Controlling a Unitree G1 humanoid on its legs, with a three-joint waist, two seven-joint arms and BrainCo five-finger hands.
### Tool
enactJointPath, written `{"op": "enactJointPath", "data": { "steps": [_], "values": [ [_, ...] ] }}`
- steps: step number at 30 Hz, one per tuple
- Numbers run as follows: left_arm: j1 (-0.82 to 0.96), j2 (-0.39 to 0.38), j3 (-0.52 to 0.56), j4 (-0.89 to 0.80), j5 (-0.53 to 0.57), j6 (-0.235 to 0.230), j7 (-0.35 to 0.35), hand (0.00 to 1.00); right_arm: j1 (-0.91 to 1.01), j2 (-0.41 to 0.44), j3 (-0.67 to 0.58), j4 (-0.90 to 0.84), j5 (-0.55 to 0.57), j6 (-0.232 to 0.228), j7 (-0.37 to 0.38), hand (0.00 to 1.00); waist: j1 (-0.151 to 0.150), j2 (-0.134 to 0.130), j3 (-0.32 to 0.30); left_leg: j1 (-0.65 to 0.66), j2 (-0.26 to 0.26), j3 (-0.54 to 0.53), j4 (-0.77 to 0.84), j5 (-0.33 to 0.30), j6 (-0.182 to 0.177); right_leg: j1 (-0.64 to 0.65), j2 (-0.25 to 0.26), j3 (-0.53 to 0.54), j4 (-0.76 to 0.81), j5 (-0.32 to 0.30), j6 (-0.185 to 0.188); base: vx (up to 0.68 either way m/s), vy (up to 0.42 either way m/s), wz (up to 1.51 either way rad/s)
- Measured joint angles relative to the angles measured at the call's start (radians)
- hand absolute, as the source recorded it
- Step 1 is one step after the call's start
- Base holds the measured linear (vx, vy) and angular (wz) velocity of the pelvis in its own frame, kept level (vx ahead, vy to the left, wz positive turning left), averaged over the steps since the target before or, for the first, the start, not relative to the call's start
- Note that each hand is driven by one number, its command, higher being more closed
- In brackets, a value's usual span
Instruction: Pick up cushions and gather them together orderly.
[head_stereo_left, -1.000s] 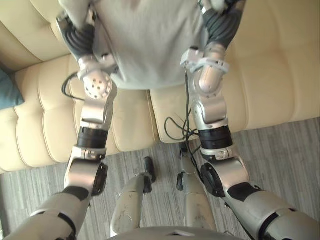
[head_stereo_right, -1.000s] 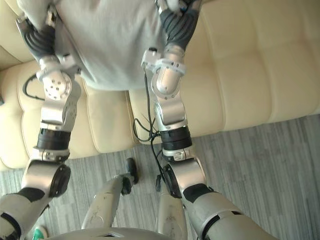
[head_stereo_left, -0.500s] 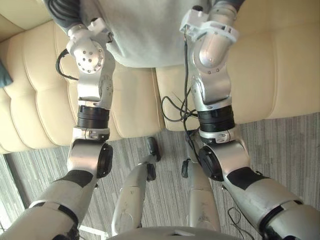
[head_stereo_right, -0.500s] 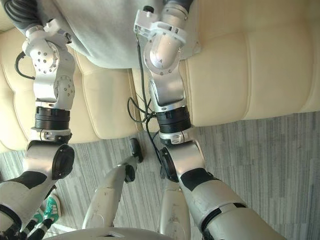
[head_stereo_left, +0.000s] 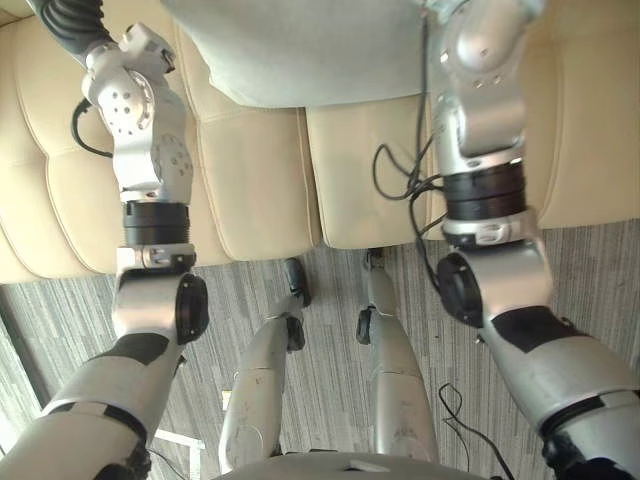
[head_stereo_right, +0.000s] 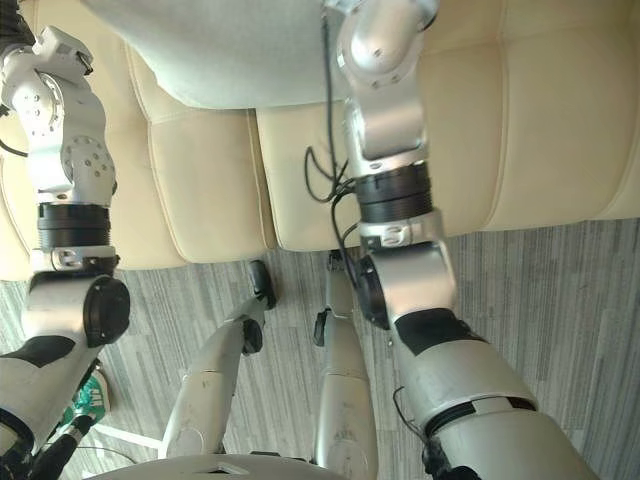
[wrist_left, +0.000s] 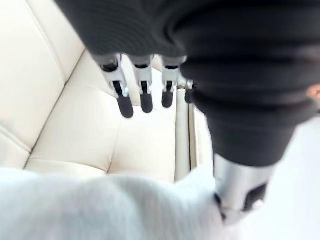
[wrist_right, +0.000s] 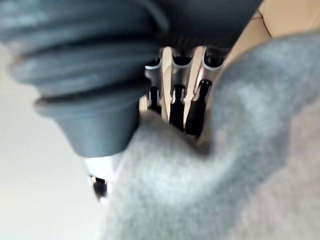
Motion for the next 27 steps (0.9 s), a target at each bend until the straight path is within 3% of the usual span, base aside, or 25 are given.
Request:
{"op": "enactJointPath", "data": {
  "steps": [2, 6, 11, 13, 15, 17, 20, 22, 26, 27],
  "values": [
    [-0.018, 0.050, 0.000, 0.042, -0.002, 0.008, -0.026, 0.00, -0.025, -0.044, -0.002, 0.051, 0.030, 0.003, 0.017, 0.00, -0.003, -0.009, 0.006, 0.000, 0.002, -0.001, 0.001, 0.002, 0.001, 0.000, 0.000, -0.003, 0.007, 0.003, 0.004, -0.04, 0.029, 0.06],
    [-0.011, 0.163, 0.018, 0.106, -0.034, 0.011, -0.086, 0.00, -0.044, -0.183, -0.015, 0.154, 0.162, 0.006, 0.047, 0.00, -0.015, -0.016, 0.010, -0.010, 0.011, -0.011, 0.017, 0.010, 0.006, 0.000, 0.004, -0.002, 0.007, 0.039, 0.049, -0.03, 0.043, 0.05],
    [0.110, 0.229, 0.076, 0.108, -0.094, 0.008, -0.134, 0.00, -0.027, -0.314, -0.049, 0.170, 0.323, 0.004, 0.068, 0.00, -0.035, -0.017, 0.010, 0.001, 0.011, -0.014, 0.031, 0.011, 0.007, 0.019, 0.001, 0.010, 0.010, 0.040, 0.049, -0.01, 0.049, 0.01],
    [0.190, 0.236, 0.121, 0.093, -0.116, 0.008, -0.153, 0.00, 0.034, -0.344, -0.079, 0.129, 0.352, -0.001, 0.084, 0.00, -0.041, -0.021, 0.013, 0.022, 0.015, -0.015, 0.032, 0.008, 0.011, 0.043, 0.005, 0.037, 0.004, 0.040, 0.049, 0.00, 0.034, -0.08],
    [0.352, 0.247, 0.180, 0.018, -0.147, -0.001, -0.180, 0.00, 0.175, -0.359, -0.130, 0.051, 0.416, -0.010, 0.104, 0.00, -0.051, -0.041, 0.017, 0.050, 0.025, -0.007, 0.050, -0.007, 0.008, 0.086, 0.015, 0.072, -0.018, 0.029, 0.048, 0.02, 0.010, -0.14],
    [0.515, 0.233, 0.223, -0.068, -0.167, -0.017, -0.196, 0.00, 0.343, -0.357, -0.167, -0.043, 0.440, -0.022, 0.112, 0.00, -0.054, -0.055, 0.017, 0.061, 0.041, -0.004, 0.091, -0.033, 0.001, 0.116, 0.025, 0.082, -0.021, -0.024, 0.037, 0.01, -0.042, -0.15],
    [0.700, 0.155, 0.249, -0.159, -0.190, -0.030, -0.213, 0.00, 0.561, -0.319, -0.208, -0.108, 0.446, -0.024, 0.147, 0.00, -0.053, -0.056, 0.018, 0.104, 0.060, -0.006, 0.101, -0.048, -0.013, 0.165, 0.045, 0.075, -0.021, -0.036, 0.030, 0.00, -0.066, -0.17],
    [0.860, 0.023, 0.230, -0.196, -0.203, -0.038, -0.241, 0.00, 0.789, -0.215, -0.225, -0.162, 0.441, -0.022, 0.194, 0.00, -0.055, -0.057, 0.017, 0.194, 0.076, -0.007, 0.089, -0.062, -0.021, 0.248, 0.062, 0.072, -0.020, -0.054, 0.022, 0.04, -0.061, -0.17],
    [1.039, -0.117, 0.144, -0.188, -0.200, -0.035, -0.294, 0.00, 1.050, -0.026, -0.225, -0.202, 0.358, -0.022, 0.274, 0.00, -0.056, -0.078, -0.002, 0.312, 0.085, 0.002, 0.062, -0.071, -0.027, 0.343, 0.077, 0.069, -0.009, -0.102, 0.009, 0.06, -0.041, -0.14],
    [1.091, -0.170, 0.109, -0.156, -0.183, -0.025, -0.326, 0.00, 1.142, 0.062, -0.225, -0.195, 0.349, -0.021, 0.304, 0.00, -0.052, -0.085, -0.007, 0.368, 0.089, 0.003, 0.048, -0.073, -0.028, 0.384, 0.081, 0.055, 0.008, -0.126, 0.003, 0.06, -0.017, -0.09]
  ]
}}
